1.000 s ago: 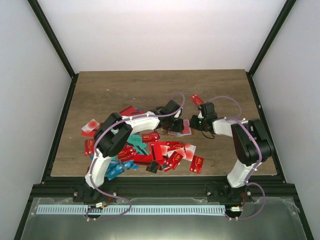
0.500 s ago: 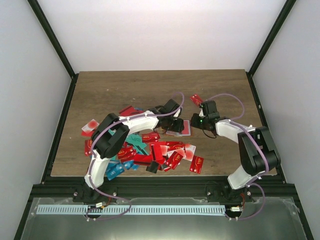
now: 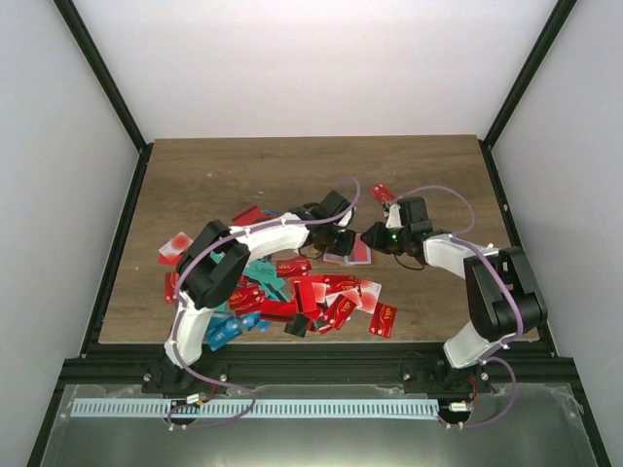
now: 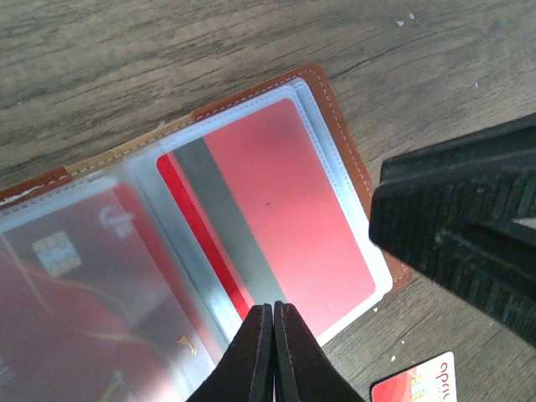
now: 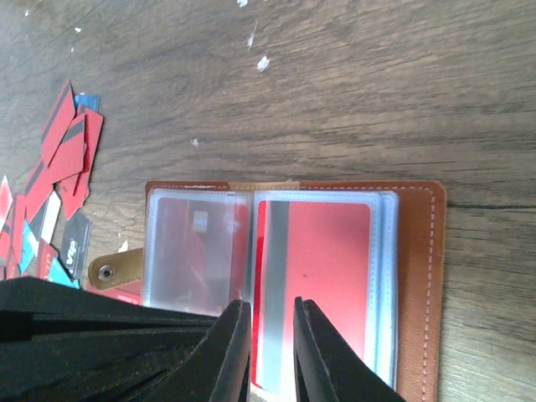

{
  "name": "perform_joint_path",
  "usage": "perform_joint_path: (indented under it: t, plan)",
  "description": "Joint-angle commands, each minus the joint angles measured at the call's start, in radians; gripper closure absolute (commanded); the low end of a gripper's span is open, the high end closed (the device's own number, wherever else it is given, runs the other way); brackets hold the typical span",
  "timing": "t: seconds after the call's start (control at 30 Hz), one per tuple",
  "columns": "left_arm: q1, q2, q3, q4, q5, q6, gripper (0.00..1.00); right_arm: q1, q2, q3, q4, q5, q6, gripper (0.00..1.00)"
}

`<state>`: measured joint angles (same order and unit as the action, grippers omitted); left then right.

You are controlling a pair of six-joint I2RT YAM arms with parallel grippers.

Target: Put the credit cards into the card holder

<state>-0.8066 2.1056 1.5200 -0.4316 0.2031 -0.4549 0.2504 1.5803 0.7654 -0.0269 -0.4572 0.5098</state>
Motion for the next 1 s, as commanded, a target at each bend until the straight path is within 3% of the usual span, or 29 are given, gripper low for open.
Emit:
perform_joint_path:
  t: [0.0, 0.27, 0.97]
  plan:
    - [0.005, 0.027, 0.041, -0.008, -0.011, 0.018, 0.96, -0.014, 0.017, -0.011, 0.037, -0.077, -0.002, 0.83]
    - [0.005, 0.070, 0.058, -0.013, -0.028, 0.022, 0.96, -0.017, 0.050, -0.005, 0.040, -0.082, -0.001, 0.82]
    - [0.005, 0.116, 0.032, -0.002, -0.022, 0.010, 0.96, -0.018, 0.024, -0.012, -0.003, 0.042, -0.017, 0.61]
